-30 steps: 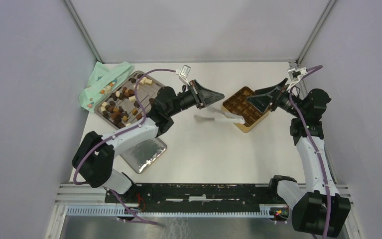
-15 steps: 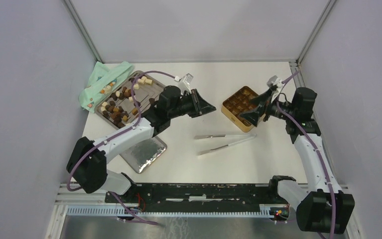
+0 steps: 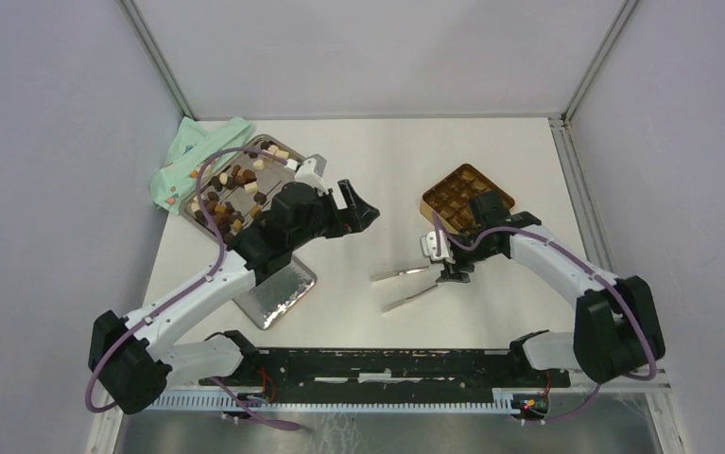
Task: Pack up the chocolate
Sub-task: Pick up the clamp from the center of the board.
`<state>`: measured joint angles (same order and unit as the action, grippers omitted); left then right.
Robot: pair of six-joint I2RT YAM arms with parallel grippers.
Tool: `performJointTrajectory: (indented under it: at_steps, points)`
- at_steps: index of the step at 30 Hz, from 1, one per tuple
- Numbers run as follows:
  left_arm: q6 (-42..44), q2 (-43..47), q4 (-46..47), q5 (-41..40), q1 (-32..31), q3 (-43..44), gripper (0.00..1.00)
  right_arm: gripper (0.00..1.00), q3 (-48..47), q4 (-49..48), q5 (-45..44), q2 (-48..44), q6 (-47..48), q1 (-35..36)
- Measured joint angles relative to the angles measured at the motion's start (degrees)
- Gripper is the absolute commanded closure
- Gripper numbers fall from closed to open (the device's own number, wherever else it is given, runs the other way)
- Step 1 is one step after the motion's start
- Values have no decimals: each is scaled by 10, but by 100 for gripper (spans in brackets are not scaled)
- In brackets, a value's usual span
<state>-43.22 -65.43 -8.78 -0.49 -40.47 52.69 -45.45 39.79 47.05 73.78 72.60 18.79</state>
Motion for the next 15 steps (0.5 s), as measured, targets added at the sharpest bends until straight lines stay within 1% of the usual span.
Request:
performJointTrajectory:
  at_steps: [2,4,10,11,15]
  points:
    - [0,18,-14,-17,0,-21,0,49,-21,14,-28,44,24,18]
    - [-1,41,-26,-32,0,-41,0,53,-38,16,-49,76,33,35]
    - [-1,112,-47,-69,0,-74,1,53,-50,-6,-86,113,17,68]
    - [-1,127,-48,-75,0,-76,2,54,-50,-24,-104,120,7,80]
    - [0,145,-44,-82,0,-83,4,54,-49,-52,-128,139,-12,94]
